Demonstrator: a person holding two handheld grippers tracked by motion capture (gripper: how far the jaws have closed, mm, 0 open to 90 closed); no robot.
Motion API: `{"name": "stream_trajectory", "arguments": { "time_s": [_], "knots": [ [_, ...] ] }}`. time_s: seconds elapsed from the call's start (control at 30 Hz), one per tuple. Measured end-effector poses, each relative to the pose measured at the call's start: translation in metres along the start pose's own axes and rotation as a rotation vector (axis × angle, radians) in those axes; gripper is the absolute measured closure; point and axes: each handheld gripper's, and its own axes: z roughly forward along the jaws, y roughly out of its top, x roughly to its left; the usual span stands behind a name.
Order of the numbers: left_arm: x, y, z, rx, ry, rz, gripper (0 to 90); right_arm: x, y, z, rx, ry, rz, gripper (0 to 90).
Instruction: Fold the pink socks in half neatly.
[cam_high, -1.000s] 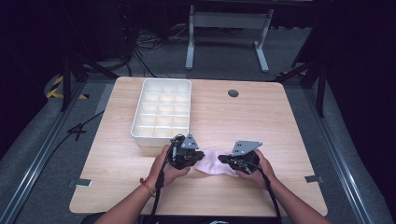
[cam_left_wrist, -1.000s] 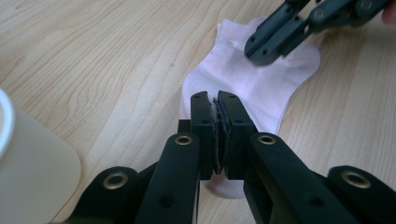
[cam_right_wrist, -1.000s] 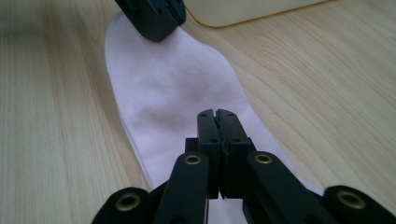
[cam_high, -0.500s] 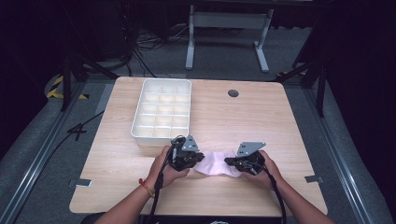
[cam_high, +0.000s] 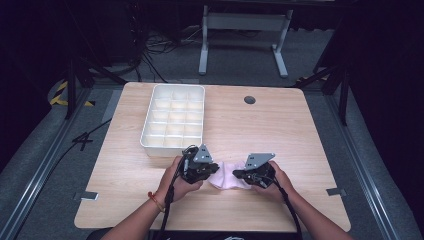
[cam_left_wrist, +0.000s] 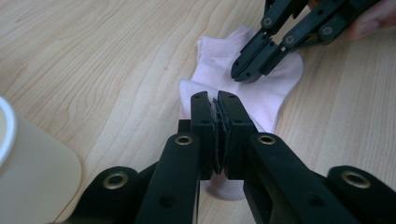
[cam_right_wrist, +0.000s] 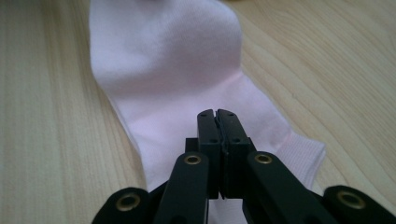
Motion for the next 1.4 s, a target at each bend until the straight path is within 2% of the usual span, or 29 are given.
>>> {"name": "stream_trajectory", "arguments": {
  "time_s": [0.1, 0.2, 0.33, 0.4, 0.47, 0.57, 0.63, 0.73, 0.87, 0.93, 1.13, 1.4],
  "knots": [
    [0.000, 0.001, 0.000, -0.009, -0.003, -0.009, 85.8, 0.001, 0.001, -0.001, -0.012, 0.012, 0.007, 89.6],
    [-0.001, 0.004, 0.001, -0.013, -0.007, -0.001, 85.8, 0.004, -0.001, 0.007, 0.020, 0.021, -0.009, 89.6],
    [-0.006, 0.011, 0.005, -0.003, -0.006, 0.026, 85.8, 0.004, 0.000, 0.007, 0.014, 0.022, -0.003, 89.6],
    [-0.007, 0.012, 0.005, 0.009, 0.002, 0.034, 85.8, 0.003, 0.000, 0.002, 0.008, 0.013, -0.008, 89.5],
    [-0.005, 0.011, 0.004, 0.007, 0.004, 0.025, 85.8, -0.004, -0.001, -0.012, -0.022, -0.011, 0.005, 89.5],
    [-0.001, 0.008, 0.001, 0.017, 0.015, 0.009, 85.8, -0.018, -0.009, -0.029, -0.036, -0.054, 0.046, 89.5],
    [0.001, 0.008, 0.000, 0.032, 0.017, 0.008, 85.6, -0.025, -0.018, -0.034, -0.022, -0.065, 0.071, 89.5],
    [0.002, 0.007, -0.001, 0.035, 0.018, 0.000, 85.5, -0.028, -0.025, -0.033, 0.018, -0.067, 0.070, 89.4],
    [0.000, 0.013, -0.001, 0.021, 0.002, 0.008, 85.5, -0.029, -0.028, -0.030, 0.032, -0.059, 0.072, 89.4],
    [-0.002, 0.016, 0.000, 0.028, -0.002, 0.027, 85.4, -0.029, -0.028, -0.027, 0.032, -0.051, 0.077, 89.4],
    [-0.007, 0.025, 0.006, 0.038, -0.006, 0.047, 85.3, -0.027, -0.026, -0.024, 0.031, -0.044, 0.080, 89.5],
    [-0.012, 0.038, 0.024, 0.072, -0.030, 0.075, 85.4, -0.025, -0.026, -0.022, 0.029, -0.033, 0.077, 89.5]
  ]
}}
